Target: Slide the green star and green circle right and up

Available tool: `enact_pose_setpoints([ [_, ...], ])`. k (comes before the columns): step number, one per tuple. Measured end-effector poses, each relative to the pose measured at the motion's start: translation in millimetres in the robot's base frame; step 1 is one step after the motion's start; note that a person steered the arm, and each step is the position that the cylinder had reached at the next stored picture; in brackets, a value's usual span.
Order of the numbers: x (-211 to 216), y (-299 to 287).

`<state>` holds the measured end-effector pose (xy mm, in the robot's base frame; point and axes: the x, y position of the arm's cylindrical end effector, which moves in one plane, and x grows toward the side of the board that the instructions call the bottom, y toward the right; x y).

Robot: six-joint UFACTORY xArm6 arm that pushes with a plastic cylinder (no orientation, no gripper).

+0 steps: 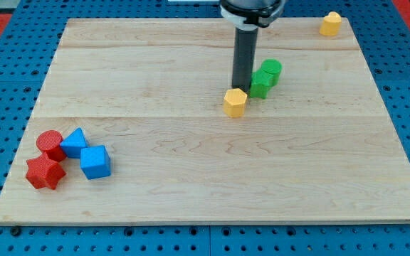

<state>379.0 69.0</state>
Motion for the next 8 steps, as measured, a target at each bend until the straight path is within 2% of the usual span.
enact_pose_setpoints([
  [2,-12.4,45.4],
  [4,-39.5,67.2],
  [6,-42.3,99.8],
  [8,-44.8,89.6],
])
